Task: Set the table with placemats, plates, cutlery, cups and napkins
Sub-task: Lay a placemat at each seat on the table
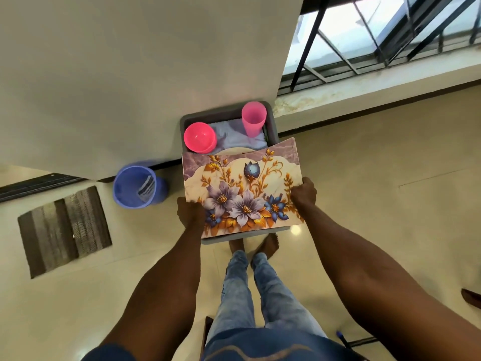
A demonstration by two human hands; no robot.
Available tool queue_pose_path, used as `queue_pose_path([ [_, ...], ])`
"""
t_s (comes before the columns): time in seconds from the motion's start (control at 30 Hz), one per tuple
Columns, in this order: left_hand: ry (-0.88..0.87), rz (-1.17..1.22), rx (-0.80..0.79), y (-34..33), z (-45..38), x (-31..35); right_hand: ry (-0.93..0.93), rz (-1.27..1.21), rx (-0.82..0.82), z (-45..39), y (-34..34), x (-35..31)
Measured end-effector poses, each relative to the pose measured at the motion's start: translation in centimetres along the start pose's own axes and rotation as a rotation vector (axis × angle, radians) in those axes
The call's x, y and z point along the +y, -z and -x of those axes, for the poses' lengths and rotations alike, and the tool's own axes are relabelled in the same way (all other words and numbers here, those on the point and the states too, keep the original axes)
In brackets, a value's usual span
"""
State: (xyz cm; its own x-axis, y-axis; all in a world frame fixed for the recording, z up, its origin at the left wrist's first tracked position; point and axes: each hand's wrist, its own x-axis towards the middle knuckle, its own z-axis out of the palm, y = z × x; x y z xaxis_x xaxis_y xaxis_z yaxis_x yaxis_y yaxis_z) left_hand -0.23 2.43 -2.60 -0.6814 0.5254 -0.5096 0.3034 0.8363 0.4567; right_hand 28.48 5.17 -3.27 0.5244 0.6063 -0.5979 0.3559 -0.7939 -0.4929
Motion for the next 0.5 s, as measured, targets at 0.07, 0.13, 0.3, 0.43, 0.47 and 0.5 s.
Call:
queue_pose_path([
  [0.07,-0.026,0.03,0.006,0.9,1.6,0.3,-0.015,-0.063,0.011,1.6,1.4,0.5],
  [0.13,-0.066,0.062,-0.005,1.8,2.6,0.3,-0.018,-0.101,0.027,3.3,3.1,1.4],
  [0.3,-0.219,0.029,-0.122,3.1,3.9,1.0,-0.056,-0.223,0.109,7.4,8.6,5.6],
  [0.43,-0.377,-0.051,-0.329,2.5,5.2,4.4,-0.142,-0.338,0.224,10.5,12.2,10.0],
  [0.47,-0.409,-0.039,-0.402,2.0,5.0,5.1,-0.159,-0.37,0.253,11.4,13.0,10.7],
  [0.5,-0.456,-0.021,-0.462,1.0,4.5,5.7,-0.181,-0.419,0.297,12.6,13.7,11.6],
])
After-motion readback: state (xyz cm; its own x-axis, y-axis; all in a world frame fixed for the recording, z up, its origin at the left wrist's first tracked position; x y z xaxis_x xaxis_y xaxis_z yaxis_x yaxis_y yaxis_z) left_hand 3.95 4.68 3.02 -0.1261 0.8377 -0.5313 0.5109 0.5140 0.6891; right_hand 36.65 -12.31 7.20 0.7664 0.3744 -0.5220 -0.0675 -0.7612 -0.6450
